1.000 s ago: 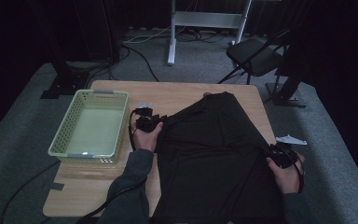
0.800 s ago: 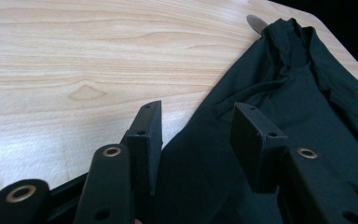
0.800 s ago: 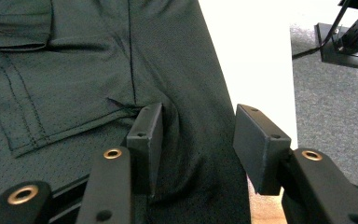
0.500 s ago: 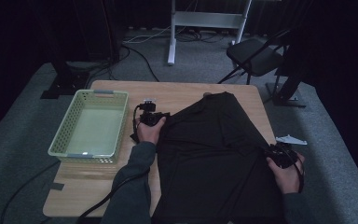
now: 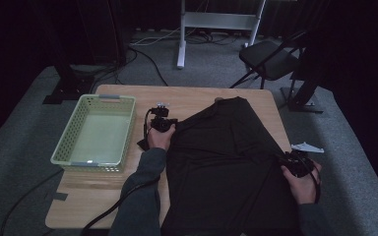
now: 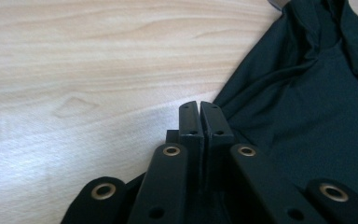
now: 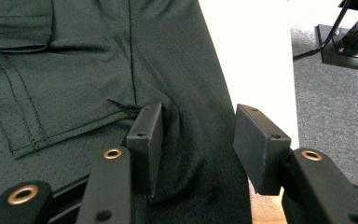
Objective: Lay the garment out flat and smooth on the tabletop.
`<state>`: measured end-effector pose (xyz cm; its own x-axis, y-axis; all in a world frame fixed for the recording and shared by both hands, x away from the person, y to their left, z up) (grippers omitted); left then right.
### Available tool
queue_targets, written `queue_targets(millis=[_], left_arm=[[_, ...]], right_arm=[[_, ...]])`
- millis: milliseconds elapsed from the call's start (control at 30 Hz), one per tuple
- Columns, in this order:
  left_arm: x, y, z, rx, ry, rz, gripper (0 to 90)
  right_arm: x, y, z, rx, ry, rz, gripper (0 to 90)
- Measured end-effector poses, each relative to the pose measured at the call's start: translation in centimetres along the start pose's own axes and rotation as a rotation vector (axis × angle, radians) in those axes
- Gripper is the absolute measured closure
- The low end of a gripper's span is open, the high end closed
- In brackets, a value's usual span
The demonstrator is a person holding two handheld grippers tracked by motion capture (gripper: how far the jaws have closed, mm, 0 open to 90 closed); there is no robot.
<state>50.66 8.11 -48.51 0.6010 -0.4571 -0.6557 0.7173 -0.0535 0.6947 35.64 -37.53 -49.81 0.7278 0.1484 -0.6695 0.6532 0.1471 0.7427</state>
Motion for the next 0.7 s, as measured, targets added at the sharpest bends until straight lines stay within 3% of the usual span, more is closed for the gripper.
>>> queue_targets(millis=[133, 400, 500, 700], left_arm=[[-0.4, 0.3, -0.3, 0.002, 0.006, 0.010, 90.0], [-1.7, 0.9, -2.7, -0.097, 0.094, 0.068, 90.0], [-1.9, 1.0, -3.4, -0.130, 0.114, 0.065, 89.3], [-1.8, 1.2, -2.9, -0.097, 0.081, 0.087, 76.1]], right_arm=[[0.0, 0.0, 0.0, 0.001, 0.000, 0.000, 52.3], [0.0, 0.0, 0.0, 0.001, 0.000, 0.000, 52.3], [0.0, 0.0, 0.0, 0.001, 0.000, 0.001, 52.4], [0.0, 0.0, 0.0, 0.001, 0.000, 0.001, 52.3]])
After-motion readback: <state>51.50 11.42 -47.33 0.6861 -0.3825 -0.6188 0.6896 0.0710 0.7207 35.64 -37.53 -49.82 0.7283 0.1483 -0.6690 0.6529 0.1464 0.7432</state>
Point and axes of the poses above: each handheld gripper's, and its own axes: x roughly forward along the jaws, y roughly out of its top, z roughly to its right, the point moved 2 cm from there along x, roughly forward along the jaws
